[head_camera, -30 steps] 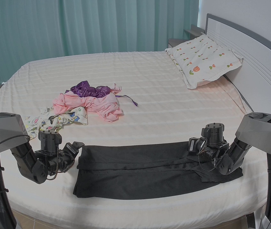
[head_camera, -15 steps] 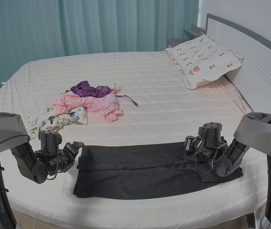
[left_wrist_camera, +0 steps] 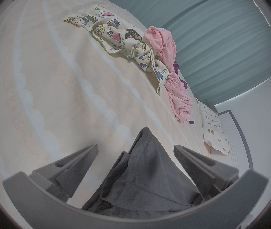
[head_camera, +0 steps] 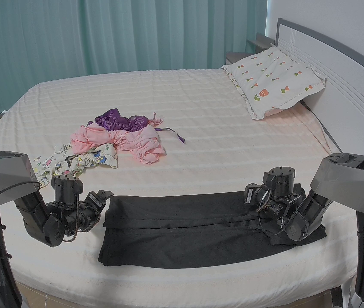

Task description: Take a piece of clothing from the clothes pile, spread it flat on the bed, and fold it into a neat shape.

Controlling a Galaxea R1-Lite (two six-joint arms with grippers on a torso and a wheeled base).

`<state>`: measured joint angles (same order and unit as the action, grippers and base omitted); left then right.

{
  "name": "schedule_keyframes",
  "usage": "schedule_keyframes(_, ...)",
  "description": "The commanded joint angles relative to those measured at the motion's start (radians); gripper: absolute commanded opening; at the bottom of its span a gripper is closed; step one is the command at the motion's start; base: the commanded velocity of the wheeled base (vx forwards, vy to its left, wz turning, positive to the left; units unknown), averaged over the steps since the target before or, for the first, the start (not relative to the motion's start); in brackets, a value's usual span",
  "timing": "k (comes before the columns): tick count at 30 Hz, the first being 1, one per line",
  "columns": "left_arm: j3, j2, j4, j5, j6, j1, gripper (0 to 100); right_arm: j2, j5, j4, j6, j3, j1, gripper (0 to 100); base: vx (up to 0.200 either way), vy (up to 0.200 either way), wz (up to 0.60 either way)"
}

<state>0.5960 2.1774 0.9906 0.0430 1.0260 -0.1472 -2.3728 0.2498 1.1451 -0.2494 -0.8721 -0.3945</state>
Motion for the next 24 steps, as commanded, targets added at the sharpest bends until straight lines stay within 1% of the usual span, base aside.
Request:
schedule_keyframes(1,0.002,0.002,0.0,0.0,0.0,0.0,100,-0.003,-0.001,0.001,0.001,0.001,-0.004,100,0.0,0.0,0.0)
schedule_keyframes(8,0.002,0.002,0.0,0.0,0.0,0.0,100,-0.013,-0.012,0.019,-0.01,-0.004,-0.001,100,0.0,0.0,0.0)
schedule_keyframes(9,0.001,0.002,0.0,0.0,0.0,0.0,100,-0.01,-0.012,0.019,-0.019,-0.007,0.002,100,0.0,0.0,0.0)
schedule_keyframes(13,0.001,0.002,0.0,0.0,0.0,0.0,100,0.056,-0.015,-0.002,-0.111,-0.031,0.022,100,0.0,0.0,0.0)
schedule_keyframes(14,0.001,0.002,0.0,0.0,0.0,0.0,100,0.056,-0.015,-0.002,-0.111,-0.031,0.022,100,0.0,0.0,0.0)
schedule_keyframes(16,0.001,0.001,0.0,0.0,0.0,0.0,100,0.107,-0.047,-0.039,-0.125,-0.018,0.068,100,0.0,0.0,0.0)
schedule_keyframes(17,0.001,0.002,0.0,0.0,0.0,0.0,100,0.112,-0.05,-0.044,-0.125,-0.016,0.072,100,0.0,0.0,0.0)
schedule_keyframes(20,-0.001,0.002,0.0,0.0,0.0,0.0,100,0.153,-0.087,-0.068,-0.157,0.022,0.146,100,0.0,0.0,0.0)
schedule_keyframes(21,-0.001,0.002,0.0,0.002,0.0,0.0,100,0.156,-0.096,-0.068,-0.162,0.032,0.157,100,0.0,0.0,0.0)
schedule_keyframes(22,-0.001,0.002,0.0,0.0,0.0,0.0,100,0.167,-0.124,-0.07,-0.168,0.062,0.186,100,0.0,0.0,0.0)
schedule_keyframes(23,-0.001,0.001,0.0,0.0,0.0,0.0,100,0.17,-0.135,-0.068,-0.168,0.074,0.194,100,0.0,0.0,0.0)
schedule_keyframes(24,-0.001,0.001,0.0,0.0,0.0,0.0,100,0.178,-0.161,-0.067,-0.168,0.104,0.217,100,0.0,0.0,0.0)
